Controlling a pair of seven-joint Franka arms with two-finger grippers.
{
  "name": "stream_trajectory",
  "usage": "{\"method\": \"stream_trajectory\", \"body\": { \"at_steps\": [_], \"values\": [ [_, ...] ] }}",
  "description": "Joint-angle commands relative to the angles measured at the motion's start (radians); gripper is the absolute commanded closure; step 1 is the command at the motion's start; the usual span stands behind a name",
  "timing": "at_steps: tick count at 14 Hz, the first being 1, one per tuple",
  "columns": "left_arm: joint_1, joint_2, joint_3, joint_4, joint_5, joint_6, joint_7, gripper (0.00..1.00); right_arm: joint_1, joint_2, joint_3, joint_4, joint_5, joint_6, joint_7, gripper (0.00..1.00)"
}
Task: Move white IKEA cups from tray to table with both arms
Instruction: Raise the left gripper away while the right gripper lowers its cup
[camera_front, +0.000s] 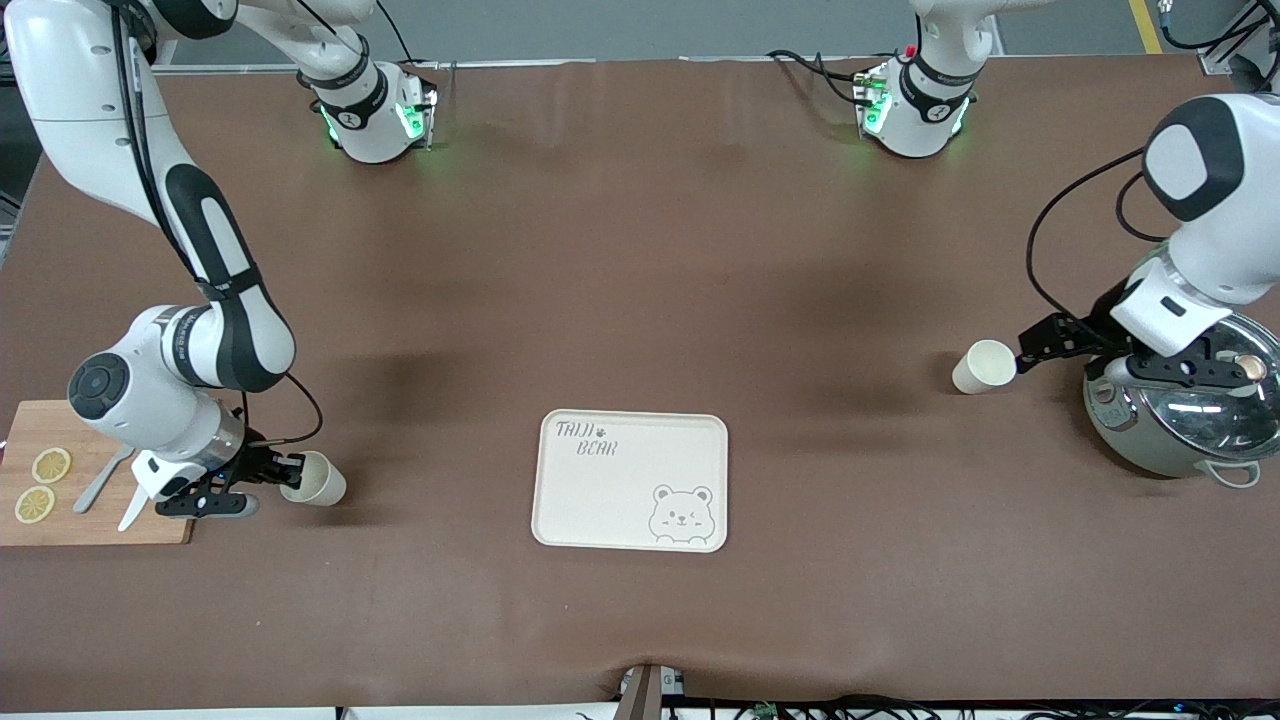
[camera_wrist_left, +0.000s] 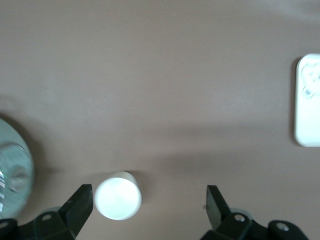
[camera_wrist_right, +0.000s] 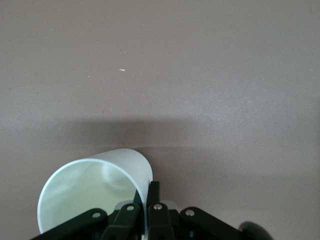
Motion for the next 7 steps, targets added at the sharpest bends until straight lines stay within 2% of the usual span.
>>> {"method": "stream_trajectory", "body": {
  "at_steps": [1, 3, 7],
  "values": [
    [0.002, -0.008, -0.059, 0.007, 0.027, -0.023, -0.178, 0.00, -0.008, -0.003, 0.009, -0.015, 0.003, 0.023, -0.016, 1.00],
    [0.003, -0.018, -0.085, 0.029, 0.071, -0.027, -0.178, 0.00, -0.009, 0.004, 0.009, -0.015, 0.003, 0.032, -0.016, 1.00],
    [0.009, -0.011, -0.096, 0.184, 0.086, -0.232, -0.175, 0.00, -0.008, 0.005, 0.009, -0.016, 0.003, 0.037, -0.016, 1.00]
  ]
}}
